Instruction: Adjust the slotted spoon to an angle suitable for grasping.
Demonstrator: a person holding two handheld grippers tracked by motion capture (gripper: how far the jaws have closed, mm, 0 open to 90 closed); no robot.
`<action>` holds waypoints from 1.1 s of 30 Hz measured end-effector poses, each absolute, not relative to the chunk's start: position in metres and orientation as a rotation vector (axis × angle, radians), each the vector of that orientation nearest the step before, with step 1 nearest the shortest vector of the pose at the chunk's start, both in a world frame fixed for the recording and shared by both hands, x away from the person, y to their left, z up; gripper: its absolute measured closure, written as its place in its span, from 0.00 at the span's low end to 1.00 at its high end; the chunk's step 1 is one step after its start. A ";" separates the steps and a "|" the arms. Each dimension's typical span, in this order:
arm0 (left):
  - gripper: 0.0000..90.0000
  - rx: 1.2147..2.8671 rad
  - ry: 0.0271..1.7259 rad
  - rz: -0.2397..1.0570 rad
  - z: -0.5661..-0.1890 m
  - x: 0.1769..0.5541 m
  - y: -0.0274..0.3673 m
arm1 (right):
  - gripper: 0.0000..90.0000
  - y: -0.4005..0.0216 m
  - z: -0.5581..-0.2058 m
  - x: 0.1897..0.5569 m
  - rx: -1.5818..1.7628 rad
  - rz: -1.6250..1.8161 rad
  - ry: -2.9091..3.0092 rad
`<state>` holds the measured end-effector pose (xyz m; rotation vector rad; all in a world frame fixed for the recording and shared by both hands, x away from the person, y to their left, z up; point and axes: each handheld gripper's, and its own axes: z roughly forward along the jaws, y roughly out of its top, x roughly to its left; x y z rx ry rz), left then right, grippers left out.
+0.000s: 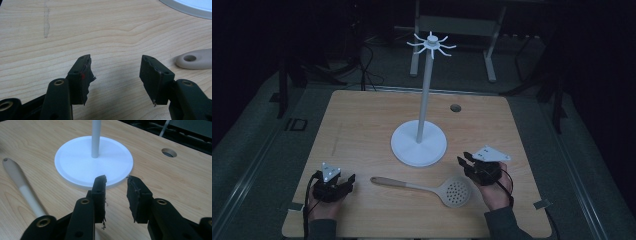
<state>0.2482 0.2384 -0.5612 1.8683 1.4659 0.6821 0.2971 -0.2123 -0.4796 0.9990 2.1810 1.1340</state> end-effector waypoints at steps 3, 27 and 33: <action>0.48 1.871 1.464 0.681 -0.561 0.248 0.238 | 0.75 -0.204 -0.476 0.300 0.984 1.125 2.203; 0.48 1.862 1.463 0.681 -0.561 0.248 0.239 | 0.75 -0.148 -0.465 0.312 0.787 0.993 2.385; 0.48 1.863 1.462 0.681 -0.561 0.249 0.239 | 0.77 -0.139 -0.466 0.315 0.759 0.961 2.423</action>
